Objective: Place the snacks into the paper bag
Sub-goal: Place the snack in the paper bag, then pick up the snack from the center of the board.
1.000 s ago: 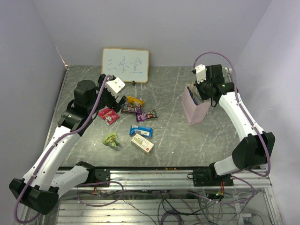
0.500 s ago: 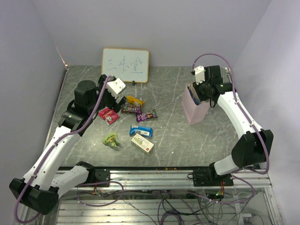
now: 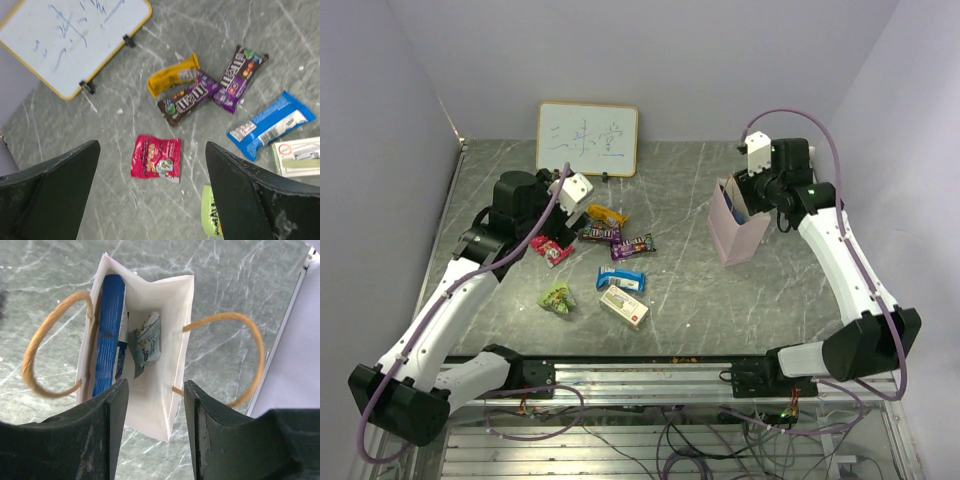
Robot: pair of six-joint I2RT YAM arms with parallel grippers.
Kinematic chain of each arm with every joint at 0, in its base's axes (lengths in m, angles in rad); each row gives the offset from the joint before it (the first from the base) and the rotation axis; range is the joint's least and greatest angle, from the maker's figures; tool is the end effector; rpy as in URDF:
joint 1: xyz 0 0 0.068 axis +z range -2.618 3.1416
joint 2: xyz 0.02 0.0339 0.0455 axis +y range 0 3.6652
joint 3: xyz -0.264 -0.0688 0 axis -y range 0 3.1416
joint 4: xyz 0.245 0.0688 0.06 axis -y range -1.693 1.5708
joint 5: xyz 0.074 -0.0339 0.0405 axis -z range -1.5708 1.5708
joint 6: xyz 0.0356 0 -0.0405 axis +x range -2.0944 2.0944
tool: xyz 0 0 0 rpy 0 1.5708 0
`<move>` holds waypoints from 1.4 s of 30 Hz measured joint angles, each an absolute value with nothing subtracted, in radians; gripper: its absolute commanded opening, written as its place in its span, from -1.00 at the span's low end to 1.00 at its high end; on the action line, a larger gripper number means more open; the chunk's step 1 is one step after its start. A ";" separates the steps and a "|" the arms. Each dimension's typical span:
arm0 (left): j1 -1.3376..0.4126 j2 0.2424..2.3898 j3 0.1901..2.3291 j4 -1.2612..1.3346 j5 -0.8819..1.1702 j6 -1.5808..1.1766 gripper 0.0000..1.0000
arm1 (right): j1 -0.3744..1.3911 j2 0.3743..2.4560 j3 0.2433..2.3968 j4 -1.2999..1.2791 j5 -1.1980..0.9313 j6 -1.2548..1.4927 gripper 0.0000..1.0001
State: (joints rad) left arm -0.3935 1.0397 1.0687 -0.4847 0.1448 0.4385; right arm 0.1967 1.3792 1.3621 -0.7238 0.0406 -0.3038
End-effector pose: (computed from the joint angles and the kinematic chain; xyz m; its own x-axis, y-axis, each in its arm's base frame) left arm 0.2082 -0.0920 0.3601 -0.1561 0.5197 -0.8400 0.6244 0.7108 0.3238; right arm 0.2911 0.0565 0.3545 -0.5820 -0.4208 -0.6959 -0.3563 0.9012 -0.2469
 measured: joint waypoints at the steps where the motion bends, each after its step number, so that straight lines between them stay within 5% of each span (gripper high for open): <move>1: -0.389 1.046 1.069 -0.499 0.141 0.440 0.96 | 0.197 1.364 1.364 -0.725 0.032 -0.304 -0.01; 19: -0.326 1.158 0.928 -0.907 0.239 0.852 0.93 | 0.191 1.152 1.313 -0.732 -0.173 -0.311 0.01; 29: -0.326 1.182 0.752 -0.869 0.159 1.004 0.95 | 0.186 1.141 1.283 -0.736 -0.223 -0.315 0.02; 42: -0.326 1.229 0.645 -0.664 0.162 1.080 0.46 | 0.185 1.158 1.282 -0.740 -0.233 -0.322 0.02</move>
